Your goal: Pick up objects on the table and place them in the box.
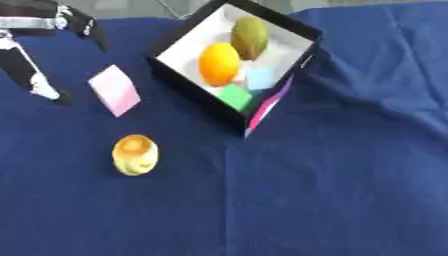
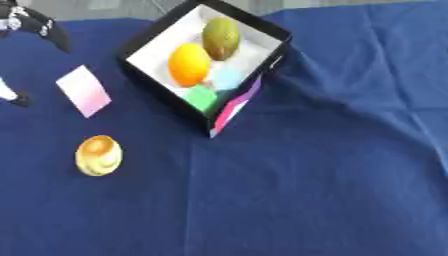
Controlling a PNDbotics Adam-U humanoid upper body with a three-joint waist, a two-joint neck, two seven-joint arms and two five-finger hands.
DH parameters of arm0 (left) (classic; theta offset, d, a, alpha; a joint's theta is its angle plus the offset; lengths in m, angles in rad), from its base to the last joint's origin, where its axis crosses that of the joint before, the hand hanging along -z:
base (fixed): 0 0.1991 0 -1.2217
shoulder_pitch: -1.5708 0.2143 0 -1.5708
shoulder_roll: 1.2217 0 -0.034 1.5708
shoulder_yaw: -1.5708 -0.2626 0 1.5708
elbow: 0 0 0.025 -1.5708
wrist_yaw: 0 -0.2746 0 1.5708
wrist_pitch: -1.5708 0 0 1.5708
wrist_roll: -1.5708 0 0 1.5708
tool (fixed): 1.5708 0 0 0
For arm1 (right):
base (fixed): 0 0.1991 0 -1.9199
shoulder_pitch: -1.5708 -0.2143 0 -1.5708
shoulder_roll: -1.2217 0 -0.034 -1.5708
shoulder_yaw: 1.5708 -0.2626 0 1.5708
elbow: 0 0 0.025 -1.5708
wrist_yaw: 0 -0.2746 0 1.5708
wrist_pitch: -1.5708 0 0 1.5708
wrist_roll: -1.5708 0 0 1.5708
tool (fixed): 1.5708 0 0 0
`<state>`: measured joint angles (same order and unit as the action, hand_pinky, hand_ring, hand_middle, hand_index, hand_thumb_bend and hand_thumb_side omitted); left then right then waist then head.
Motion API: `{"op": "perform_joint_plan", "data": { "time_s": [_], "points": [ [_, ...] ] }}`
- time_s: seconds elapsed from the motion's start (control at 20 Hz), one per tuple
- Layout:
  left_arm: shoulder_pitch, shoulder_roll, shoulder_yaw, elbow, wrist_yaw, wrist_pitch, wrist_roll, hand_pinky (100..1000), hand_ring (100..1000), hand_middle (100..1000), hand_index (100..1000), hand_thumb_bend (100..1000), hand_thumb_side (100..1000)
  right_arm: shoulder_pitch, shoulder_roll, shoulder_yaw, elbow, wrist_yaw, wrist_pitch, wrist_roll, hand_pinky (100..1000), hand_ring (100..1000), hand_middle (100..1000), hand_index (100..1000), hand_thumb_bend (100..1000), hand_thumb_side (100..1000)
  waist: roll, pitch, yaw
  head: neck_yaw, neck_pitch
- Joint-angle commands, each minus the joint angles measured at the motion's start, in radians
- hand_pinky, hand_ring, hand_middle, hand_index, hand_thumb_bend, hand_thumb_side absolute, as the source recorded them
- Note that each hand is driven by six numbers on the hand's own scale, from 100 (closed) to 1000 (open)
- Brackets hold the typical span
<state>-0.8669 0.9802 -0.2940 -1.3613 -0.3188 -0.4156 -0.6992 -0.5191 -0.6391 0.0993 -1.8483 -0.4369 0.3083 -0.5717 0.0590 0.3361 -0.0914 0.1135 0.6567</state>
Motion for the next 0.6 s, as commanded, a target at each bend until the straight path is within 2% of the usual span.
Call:
{"op": "perform_joint_plan", "data": {
  "time_s": [0.05, 0.2, 0.6],
  "points": [
    [-0.031, 0.002, -0.013, 0.025, -0.039, -0.051, -0.024, 838, 868, 815, 813, 618, 100, -0.015, -0.023, -0.005, -0.012, 0.003, 0.002, 0.001, 765, 759, 682, 795, 236, 462, -0.013, -0.04, -0.002, 0.004, -0.014],
    [-0.042, -0.015, -0.028, 0.053, -0.062, -0.067, -0.034, 838, 868, 817, 808, 622, 100, -0.016, -0.022, -0.005, -0.013, 0.004, 0.002, 0.001, 765, 759, 682, 795, 235, 463, -0.012, -0.039, -0.006, 0.005, -0.018],
    [-0.054, -0.046, -0.039, 0.119, -0.108, -0.093, -0.078, 844, 883, 837, 819, 717, 100, -0.019, -0.015, -0.004, -0.012, 0.004, 0.001, -0.002, 765, 758, 681, 794, 230, 466, -0.006, -0.035, -0.015, 0.01, -0.03]
  ]
}}
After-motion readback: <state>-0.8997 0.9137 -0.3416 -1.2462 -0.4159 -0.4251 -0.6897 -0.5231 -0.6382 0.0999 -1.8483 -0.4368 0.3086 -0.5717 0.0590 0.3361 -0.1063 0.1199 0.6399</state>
